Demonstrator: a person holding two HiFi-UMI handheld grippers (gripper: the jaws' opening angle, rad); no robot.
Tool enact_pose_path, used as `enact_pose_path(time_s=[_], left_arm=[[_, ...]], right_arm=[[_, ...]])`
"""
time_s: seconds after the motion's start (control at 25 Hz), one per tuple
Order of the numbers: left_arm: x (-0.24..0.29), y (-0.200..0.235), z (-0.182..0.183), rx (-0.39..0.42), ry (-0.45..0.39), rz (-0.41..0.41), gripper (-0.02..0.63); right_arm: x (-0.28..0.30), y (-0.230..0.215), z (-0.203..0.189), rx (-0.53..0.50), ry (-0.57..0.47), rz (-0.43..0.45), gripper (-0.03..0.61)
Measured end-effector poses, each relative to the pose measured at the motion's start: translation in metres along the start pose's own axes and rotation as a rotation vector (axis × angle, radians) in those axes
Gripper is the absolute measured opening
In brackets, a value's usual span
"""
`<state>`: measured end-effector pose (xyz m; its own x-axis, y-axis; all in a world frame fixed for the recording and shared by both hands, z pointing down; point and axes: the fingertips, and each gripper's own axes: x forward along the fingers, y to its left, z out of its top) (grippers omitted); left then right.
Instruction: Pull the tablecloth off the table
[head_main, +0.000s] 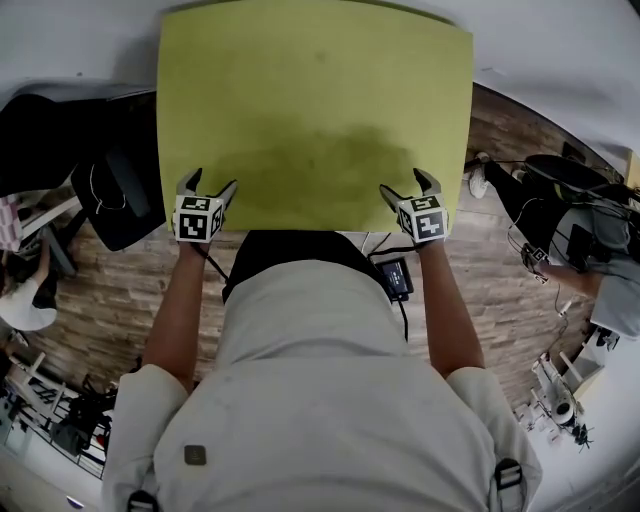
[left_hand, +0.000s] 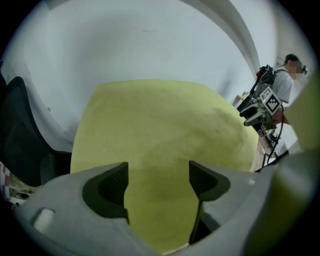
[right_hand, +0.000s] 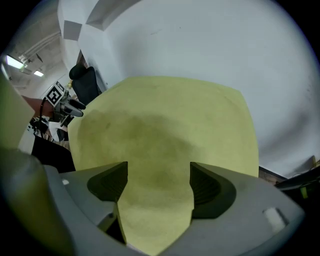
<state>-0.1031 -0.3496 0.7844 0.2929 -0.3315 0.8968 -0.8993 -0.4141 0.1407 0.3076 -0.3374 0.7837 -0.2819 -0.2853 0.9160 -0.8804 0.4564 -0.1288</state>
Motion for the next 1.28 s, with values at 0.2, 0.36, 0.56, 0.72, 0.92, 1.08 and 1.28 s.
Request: enact_pose_path(time_s=[0.2, 0.36, 0.56, 0.72, 0.92, 1.08, 1.28], left_arm=[[0.015, 0.012, -0.02, 0.0, 0.073, 0.047, 0.41], [0.021, 0.014, -0.022, 0.003, 0.078, 0.063, 0.423], [0.021, 0.014, -0.021, -0.005, 0.074, 0.07, 0.415], [0.02, 0.009, -0.018, 0.003, 0.061, 0.061, 0.351], [0.024, 0.001, -0.007, 0.025, 0.043, 0.042, 0.216], [0.031, -0.008, 0.01, 0.045, 0.007, 0.02, 0.065], [0.039, -0.012, 0.021, 0.064, -0.008, 0.023, 0.009]], right_arm=[[0.017, -0.003, -0.015, 0.013, 0.073, -0.038, 0.413], [0.025, -0.005, -0.019, 0.004, 0.099, -0.067, 0.422], [0.025, -0.004, -0.018, 0.005, 0.103, -0.071, 0.417], [0.023, -0.005, -0.016, 0.027, 0.083, -0.071, 0.358], [0.025, 0.0, -0.006, -0.004, 0.072, -0.062, 0.237], [0.028, 0.005, 0.005, -0.03, 0.054, -0.032, 0.137], [0.037, 0.01, 0.019, -0.08, 0.055, -0.016, 0.023]])
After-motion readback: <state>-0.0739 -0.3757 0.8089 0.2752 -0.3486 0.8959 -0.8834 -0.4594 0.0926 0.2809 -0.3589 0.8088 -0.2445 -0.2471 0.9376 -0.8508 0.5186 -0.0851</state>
